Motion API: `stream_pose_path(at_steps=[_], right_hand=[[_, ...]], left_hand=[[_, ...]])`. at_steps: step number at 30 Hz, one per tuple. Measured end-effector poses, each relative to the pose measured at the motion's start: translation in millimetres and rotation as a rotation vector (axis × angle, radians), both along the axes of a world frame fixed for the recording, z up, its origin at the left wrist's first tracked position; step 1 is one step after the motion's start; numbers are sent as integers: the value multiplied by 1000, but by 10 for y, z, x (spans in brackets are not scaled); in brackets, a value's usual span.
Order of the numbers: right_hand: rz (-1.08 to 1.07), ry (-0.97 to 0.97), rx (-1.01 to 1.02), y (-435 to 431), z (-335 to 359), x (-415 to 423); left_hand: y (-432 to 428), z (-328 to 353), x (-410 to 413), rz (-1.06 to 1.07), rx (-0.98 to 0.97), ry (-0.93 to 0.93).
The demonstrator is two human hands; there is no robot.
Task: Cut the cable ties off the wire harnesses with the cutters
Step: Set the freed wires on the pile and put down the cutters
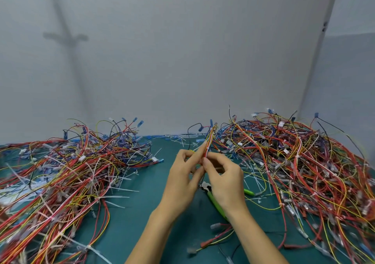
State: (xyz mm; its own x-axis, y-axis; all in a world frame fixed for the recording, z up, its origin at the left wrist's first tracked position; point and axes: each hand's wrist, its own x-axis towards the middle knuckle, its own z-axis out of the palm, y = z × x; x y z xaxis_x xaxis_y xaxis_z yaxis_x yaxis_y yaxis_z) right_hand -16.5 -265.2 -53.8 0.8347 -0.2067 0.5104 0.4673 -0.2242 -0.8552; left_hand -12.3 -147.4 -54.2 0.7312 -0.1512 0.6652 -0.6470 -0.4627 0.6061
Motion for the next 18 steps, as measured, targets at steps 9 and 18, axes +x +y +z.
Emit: stream_pose_path(at_steps=[9,18], right_hand=[[-240,-227,161,-130,349,181],[-611,-114,275,-507,693,573]], left_hand=[[9,-78,43,283,-348,-41],[138,-212,162,330,-483,252]])
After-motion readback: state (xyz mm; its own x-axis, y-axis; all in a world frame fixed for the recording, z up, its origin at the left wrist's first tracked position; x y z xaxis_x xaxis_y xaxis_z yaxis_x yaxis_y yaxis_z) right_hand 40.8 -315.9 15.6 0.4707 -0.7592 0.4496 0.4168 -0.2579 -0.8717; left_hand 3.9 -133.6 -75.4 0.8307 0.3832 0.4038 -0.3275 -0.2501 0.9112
